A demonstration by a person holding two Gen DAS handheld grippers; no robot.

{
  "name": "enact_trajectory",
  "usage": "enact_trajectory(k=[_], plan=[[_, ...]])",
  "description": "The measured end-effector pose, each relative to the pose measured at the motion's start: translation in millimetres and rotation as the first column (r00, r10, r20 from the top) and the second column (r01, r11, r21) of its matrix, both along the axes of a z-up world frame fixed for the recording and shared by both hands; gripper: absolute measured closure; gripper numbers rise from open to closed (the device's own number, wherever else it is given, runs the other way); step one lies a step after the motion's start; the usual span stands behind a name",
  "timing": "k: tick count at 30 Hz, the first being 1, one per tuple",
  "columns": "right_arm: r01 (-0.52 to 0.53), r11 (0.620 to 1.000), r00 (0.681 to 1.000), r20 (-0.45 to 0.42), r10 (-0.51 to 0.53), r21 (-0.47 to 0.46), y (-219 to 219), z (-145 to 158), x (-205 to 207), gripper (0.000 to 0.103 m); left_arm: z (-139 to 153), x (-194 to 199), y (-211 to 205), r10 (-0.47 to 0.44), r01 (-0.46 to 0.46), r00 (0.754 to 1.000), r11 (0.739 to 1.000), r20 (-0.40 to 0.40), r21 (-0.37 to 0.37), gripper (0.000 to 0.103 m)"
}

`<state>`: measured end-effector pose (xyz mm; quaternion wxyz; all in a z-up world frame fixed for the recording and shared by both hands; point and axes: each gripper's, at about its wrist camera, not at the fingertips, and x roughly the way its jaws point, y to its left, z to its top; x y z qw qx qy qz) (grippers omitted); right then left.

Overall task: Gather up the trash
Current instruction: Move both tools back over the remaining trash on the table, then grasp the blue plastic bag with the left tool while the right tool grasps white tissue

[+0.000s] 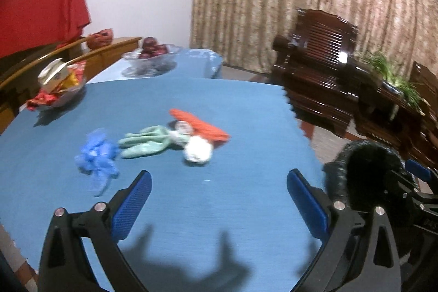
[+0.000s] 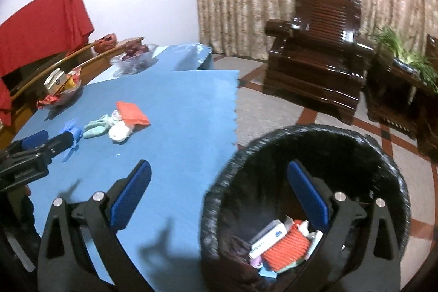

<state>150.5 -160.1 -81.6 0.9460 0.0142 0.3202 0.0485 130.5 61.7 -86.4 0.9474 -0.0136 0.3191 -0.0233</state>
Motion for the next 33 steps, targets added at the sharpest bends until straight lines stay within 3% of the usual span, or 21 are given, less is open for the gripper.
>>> enact_trajectory(k=[21, 33], plan=[[-0.104, 0.994, 0.994, -0.035, 0.103, -0.022, 116, -42, 96, 0.006, -49, 42, 131, 0.222, -0.221, 0.973, 0.975, -0.063, 0.025, 0.007], [-0.173, 0.984, 0.979, -0.11, 0.169, -0.029, 181, -78, 142, 0.006, -85, 97, 182, 0.251, -0.247, 0.959, 0.968, -0.131, 0.042, 0.013]])
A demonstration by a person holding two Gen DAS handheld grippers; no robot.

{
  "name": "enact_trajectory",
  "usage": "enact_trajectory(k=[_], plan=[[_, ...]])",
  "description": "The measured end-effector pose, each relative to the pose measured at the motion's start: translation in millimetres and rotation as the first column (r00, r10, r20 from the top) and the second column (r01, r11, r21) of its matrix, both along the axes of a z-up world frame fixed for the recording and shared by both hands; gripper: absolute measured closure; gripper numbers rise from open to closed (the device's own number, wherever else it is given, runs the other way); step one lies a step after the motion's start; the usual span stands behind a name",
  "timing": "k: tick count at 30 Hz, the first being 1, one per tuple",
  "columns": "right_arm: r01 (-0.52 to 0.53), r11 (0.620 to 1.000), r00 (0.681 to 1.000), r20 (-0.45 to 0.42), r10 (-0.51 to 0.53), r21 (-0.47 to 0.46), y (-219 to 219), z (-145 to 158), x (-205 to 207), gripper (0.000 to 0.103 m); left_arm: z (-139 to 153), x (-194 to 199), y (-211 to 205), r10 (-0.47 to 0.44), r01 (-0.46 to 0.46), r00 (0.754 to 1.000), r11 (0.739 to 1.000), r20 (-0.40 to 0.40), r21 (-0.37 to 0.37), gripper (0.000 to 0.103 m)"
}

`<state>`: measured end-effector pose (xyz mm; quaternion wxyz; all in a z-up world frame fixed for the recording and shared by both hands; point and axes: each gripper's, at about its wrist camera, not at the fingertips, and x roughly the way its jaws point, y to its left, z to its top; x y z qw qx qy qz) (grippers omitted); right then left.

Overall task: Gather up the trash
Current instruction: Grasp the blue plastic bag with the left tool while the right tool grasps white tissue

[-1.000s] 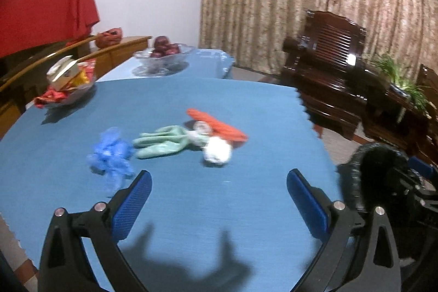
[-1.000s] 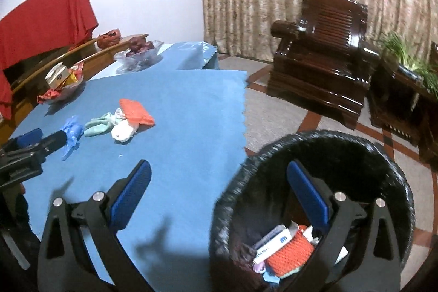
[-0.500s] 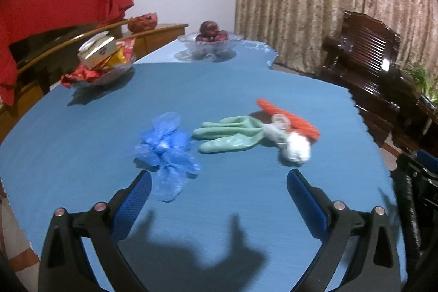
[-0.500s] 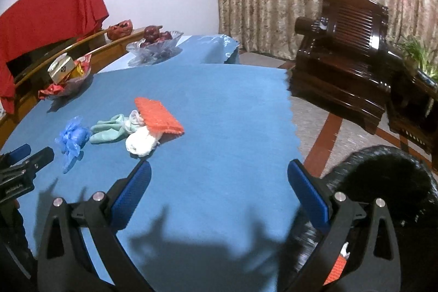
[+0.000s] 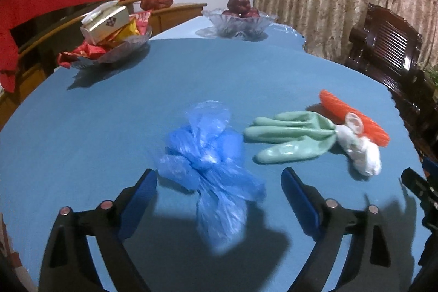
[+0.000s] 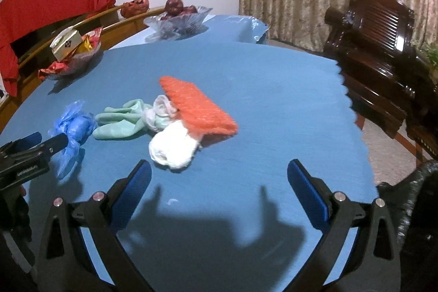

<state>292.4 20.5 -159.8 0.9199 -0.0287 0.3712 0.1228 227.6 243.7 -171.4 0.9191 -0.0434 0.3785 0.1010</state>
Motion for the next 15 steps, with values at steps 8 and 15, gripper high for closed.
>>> enact_trajectory(k=[8, 15], plan=[[-0.032, 0.999, 0.998, -0.052, 0.031, -0.027, 32, -17, 23, 0.02, -18, 26, 13, -0.01, 0.008, 0.999, 0.999, -0.043, -0.039, 0.021], [-0.06, 0.998, 0.993, -0.104, 0.057, -0.028, 43, -28, 32, 0.043, -28, 26, 16, -0.01, 0.005, 0.998, 0.997, -0.063, -0.072, 0.053]])
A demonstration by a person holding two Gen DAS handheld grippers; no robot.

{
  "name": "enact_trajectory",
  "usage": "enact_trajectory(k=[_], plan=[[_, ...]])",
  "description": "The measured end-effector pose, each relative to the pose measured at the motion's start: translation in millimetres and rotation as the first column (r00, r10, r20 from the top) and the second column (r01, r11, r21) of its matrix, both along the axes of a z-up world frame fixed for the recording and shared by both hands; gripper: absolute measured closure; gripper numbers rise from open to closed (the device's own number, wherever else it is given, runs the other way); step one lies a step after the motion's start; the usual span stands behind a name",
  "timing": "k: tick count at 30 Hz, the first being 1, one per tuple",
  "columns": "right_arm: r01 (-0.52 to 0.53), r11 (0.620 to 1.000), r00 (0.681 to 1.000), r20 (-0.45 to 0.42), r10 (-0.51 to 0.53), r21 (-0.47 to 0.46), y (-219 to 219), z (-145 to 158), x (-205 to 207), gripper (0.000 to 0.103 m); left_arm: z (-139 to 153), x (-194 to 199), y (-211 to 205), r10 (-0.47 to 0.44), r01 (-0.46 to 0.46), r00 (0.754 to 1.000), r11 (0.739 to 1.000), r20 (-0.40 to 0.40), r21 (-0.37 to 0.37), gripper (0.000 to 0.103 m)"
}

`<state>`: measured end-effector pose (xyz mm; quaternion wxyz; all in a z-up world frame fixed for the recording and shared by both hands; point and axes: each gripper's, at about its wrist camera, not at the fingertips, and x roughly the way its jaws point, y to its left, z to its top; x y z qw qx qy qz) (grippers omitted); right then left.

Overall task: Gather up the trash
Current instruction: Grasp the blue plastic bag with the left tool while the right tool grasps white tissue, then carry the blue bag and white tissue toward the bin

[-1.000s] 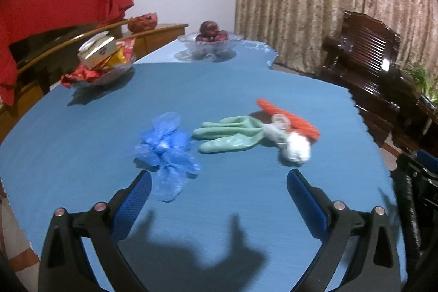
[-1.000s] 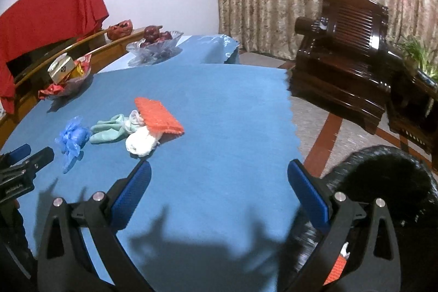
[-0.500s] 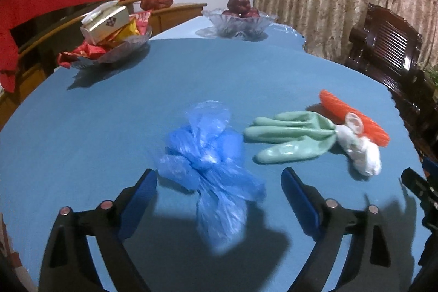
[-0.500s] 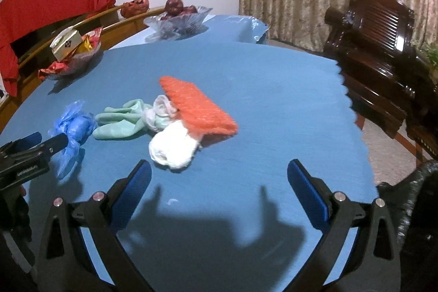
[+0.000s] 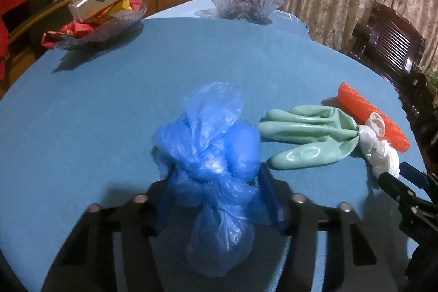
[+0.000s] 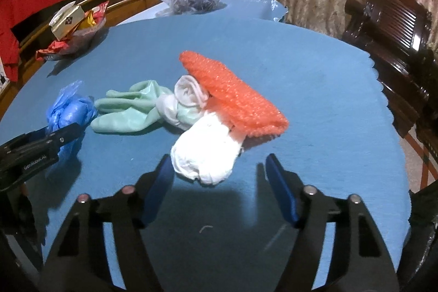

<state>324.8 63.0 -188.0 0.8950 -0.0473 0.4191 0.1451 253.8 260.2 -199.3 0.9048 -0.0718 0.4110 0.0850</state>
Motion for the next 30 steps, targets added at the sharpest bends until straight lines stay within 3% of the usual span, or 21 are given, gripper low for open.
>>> enact_trajectory(k=[2, 5, 30], plan=[[-0.016, 1.0, 1.0, -0.021, 0.017, 0.018, 1, -2, 3, 0.062, 1, -2, 0, 0.003, -0.003, 1.0, 1.0, 0.002, -0.003, 0.058], [-0.046, 0.998, 0.999, -0.022, 0.047, 0.041, 4, 0, 1, 0.076, 4, -7, -1, 0.009, -0.008, 1.0, 1.0, 0.009, -0.011, 0.063], [-0.086, 0.991, 0.994, 0.073, 0.078, 0.103, -58, 70, -97, 0.079, 67, -90, -84, -0.089, 0.089, 0.994, 0.996, 0.068, 0.003, 0.067]])
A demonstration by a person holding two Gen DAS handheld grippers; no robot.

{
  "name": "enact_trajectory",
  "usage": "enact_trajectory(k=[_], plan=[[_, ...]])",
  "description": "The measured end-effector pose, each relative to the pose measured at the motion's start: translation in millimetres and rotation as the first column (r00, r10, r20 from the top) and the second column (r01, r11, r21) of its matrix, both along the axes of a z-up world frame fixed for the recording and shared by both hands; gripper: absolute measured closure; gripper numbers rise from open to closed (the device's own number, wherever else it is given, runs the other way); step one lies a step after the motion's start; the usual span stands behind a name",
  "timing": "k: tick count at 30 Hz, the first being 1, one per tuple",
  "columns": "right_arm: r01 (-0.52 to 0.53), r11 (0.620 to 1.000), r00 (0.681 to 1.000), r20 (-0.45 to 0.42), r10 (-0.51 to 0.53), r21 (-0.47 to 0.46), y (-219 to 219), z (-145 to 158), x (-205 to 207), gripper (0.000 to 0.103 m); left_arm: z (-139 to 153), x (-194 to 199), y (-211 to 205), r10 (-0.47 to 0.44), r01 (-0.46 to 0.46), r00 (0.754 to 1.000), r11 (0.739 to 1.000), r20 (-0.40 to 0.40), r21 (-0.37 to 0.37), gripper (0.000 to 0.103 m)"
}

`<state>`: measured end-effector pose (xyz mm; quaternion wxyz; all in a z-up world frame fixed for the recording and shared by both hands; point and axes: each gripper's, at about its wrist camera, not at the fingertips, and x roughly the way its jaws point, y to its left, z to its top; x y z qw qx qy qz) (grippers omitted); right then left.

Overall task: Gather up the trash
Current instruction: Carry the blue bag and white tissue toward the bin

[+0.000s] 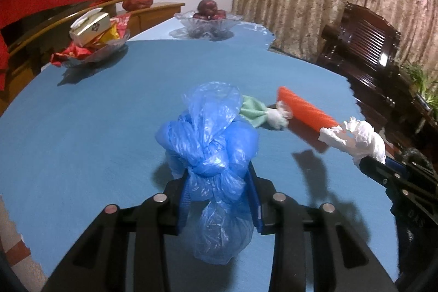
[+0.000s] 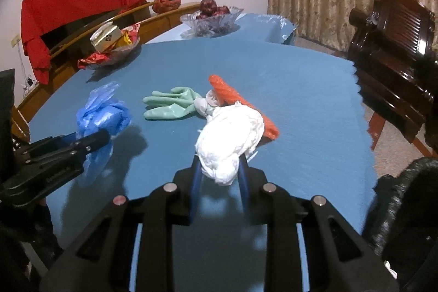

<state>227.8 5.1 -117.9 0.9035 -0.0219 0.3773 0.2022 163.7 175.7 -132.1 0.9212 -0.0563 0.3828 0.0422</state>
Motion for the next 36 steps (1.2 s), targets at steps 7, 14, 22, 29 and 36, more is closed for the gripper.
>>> enact_trajectory(k=[7, 14, 22, 29, 36], plan=[[0.026, 1.0, 0.998, 0.052, -0.026, 0.005, -27, 25, -30, 0.079, 20, -19, -36, -0.055, 0.055, 0.998, 0.998, 0.031, -0.007, 0.067], [0.081, 0.997, 0.992, 0.097, -0.082, 0.014, -65, 46, -59, 0.079, 36, -35, -72, -0.117, 0.118, 0.991, 0.993, 0.067, -0.003, 0.067], [0.153, 0.988, 0.979, 0.132, -0.154, 0.022, -114, 62, -91, 0.079, 50, -49, -114, -0.202, 0.203, 0.975, 0.979, 0.09, 0.0, 0.067], [0.239, 0.971, 0.961, 0.142, -0.239, 0.016, -156, 64, -115, 0.079, 54, -56, -154, -0.277, 0.279, 0.956, 0.96, 0.099, 0.0, 0.067], [0.331, 0.944, 0.932, 0.155, -0.328, 0.007, -197, 64, -134, 0.079, 56, -58, -198, -0.366, 0.367, 0.924, 0.93, 0.109, 0.007, 0.067]])
